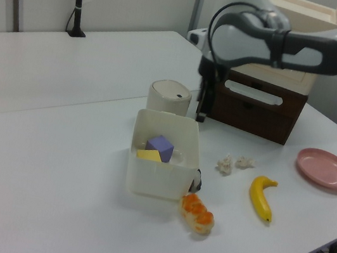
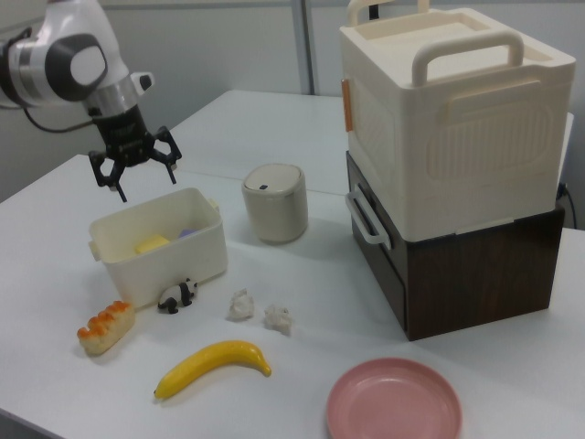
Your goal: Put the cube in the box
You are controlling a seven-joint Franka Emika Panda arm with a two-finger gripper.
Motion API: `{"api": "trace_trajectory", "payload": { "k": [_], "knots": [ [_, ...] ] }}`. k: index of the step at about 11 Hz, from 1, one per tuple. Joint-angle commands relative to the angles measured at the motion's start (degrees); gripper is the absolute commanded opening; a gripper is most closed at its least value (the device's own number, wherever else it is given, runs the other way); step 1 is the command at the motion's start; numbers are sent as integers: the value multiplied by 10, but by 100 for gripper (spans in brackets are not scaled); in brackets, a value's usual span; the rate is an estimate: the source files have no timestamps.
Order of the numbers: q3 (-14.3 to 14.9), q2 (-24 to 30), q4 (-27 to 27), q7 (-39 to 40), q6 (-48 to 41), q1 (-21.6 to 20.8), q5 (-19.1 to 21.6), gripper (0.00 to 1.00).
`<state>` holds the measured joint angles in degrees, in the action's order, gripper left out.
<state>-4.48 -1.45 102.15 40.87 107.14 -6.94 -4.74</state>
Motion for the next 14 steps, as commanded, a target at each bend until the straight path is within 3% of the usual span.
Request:
{"api": "trace_trajectory", "payload": {
  "k": [1, 4, 7, 14],
  "knots": [
    [0, 24, -72, -182, -110, 43, 30, 100],
    [10, 48, -100, -290, -165, 73, 30, 100],
    [11, 48, -94, -466, -158, 79, 31, 100],
    [11, 53, -88, -512, -148, 99, 55, 100]
  ]
}}
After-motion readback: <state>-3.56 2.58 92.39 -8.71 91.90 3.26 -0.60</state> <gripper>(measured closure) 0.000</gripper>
